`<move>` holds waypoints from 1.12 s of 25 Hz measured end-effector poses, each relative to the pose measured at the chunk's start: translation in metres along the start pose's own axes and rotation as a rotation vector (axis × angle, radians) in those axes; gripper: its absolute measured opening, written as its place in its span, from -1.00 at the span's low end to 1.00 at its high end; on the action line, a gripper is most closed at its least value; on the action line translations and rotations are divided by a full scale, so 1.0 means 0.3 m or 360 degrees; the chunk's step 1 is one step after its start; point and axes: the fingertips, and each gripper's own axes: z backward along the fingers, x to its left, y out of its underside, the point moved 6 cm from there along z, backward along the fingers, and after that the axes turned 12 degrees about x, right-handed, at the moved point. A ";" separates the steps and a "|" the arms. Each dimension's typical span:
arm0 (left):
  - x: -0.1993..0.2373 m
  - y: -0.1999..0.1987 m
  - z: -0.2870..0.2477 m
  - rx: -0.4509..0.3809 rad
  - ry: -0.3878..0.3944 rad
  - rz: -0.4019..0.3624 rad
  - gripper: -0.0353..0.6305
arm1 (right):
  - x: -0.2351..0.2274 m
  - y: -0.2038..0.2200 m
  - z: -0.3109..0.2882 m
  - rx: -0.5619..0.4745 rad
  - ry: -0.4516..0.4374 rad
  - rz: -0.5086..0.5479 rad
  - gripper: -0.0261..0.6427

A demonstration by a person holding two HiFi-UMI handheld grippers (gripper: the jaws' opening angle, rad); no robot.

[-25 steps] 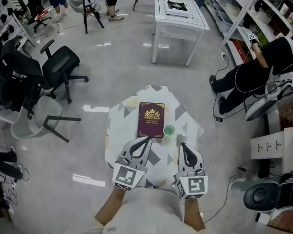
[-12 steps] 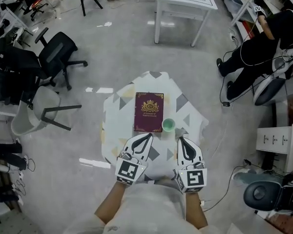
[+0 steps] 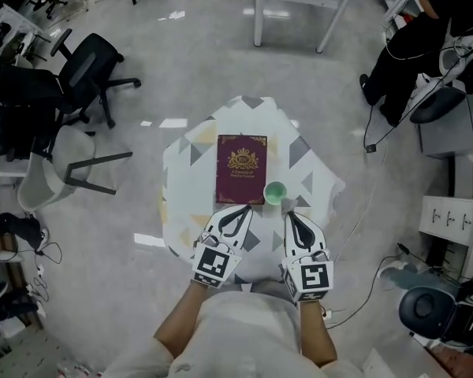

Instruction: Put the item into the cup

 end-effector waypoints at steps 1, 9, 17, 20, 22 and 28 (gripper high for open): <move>0.000 0.005 -0.014 0.0006 0.0005 -0.0001 -0.86 | -0.005 0.007 -0.014 0.0011 -0.0007 -0.0007 -0.91; 0.006 0.050 -0.100 0.0073 0.0052 0.0013 -0.86 | -0.034 0.058 -0.129 0.0102 -0.0050 -0.0084 -0.91; 0.011 0.085 -0.166 0.0120 0.0066 0.0040 -0.86 | -0.049 0.103 -0.206 0.0198 -0.0084 -0.0112 -0.91; 0.016 0.101 -0.195 0.0133 0.0067 0.0057 -0.86 | -0.052 0.119 -0.236 0.0229 -0.0101 -0.0111 -0.91; 0.019 0.113 -0.211 0.0144 0.0064 0.0079 -0.86 | -0.051 0.128 -0.256 0.0252 -0.0110 -0.0107 -0.91; 0.021 0.141 -0.245 0.0172 0.0067 0.0117 -0.86 | -0.054 0.159 -0.303 0.0330 -0.0112 -0.0103 -0.91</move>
